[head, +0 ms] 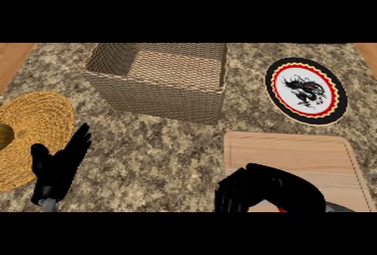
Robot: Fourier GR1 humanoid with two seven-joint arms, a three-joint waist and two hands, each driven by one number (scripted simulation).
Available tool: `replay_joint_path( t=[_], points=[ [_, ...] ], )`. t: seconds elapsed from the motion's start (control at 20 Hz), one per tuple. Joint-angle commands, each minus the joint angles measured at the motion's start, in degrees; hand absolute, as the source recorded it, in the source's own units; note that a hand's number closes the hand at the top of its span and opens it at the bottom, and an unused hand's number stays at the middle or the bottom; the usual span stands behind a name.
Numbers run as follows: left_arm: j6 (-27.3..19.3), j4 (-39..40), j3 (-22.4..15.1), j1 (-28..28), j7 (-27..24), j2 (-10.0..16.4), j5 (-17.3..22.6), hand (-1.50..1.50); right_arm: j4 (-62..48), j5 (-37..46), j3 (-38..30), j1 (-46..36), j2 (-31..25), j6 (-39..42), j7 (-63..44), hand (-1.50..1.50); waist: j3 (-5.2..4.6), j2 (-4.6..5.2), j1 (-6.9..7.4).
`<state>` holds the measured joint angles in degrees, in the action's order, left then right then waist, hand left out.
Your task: Pick the tomato from the cutting board and place it in the basket
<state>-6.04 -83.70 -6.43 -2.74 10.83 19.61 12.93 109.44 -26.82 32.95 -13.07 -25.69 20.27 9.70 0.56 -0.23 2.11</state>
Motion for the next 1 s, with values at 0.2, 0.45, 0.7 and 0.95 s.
replay_joint_path(
  t=[0.2,0.45,0.7,0.95],
  points=[
    [-1.93,1.66,-1.08,-6.08,4.11,-1.06,-0.71,0.0,13.83,20.33,2.98,2.73,-10.69,0.22,-2.32,-1.5,-0.6,-0.59,-3.95],
    [-1.17,2.17,-0.32,-6.97,2.57,-0.86,-0.39,0.0,19.52,26.19,-10.08,-3.77,-20.21,-0.32,-7.38,-1.5,-0.75,-0.45,-4.65],
    [0.23,1.97,0.03,-6.05,2.73,0.4,-0.6,0.0,17.95,19.33,-21.72,-12.16,-29.33,8.1,-9.47,-1.5,-0.76,0.22,-2.81],
    [-0.92,1.11,-0.64,-7.36,2.7,-1.11,-1.27,0.0,15.3,12.95,-27.22,-15.42,-39.56,19.76,-8.2,-1.5,-0.7,0.09,-2.54]
  ],
)
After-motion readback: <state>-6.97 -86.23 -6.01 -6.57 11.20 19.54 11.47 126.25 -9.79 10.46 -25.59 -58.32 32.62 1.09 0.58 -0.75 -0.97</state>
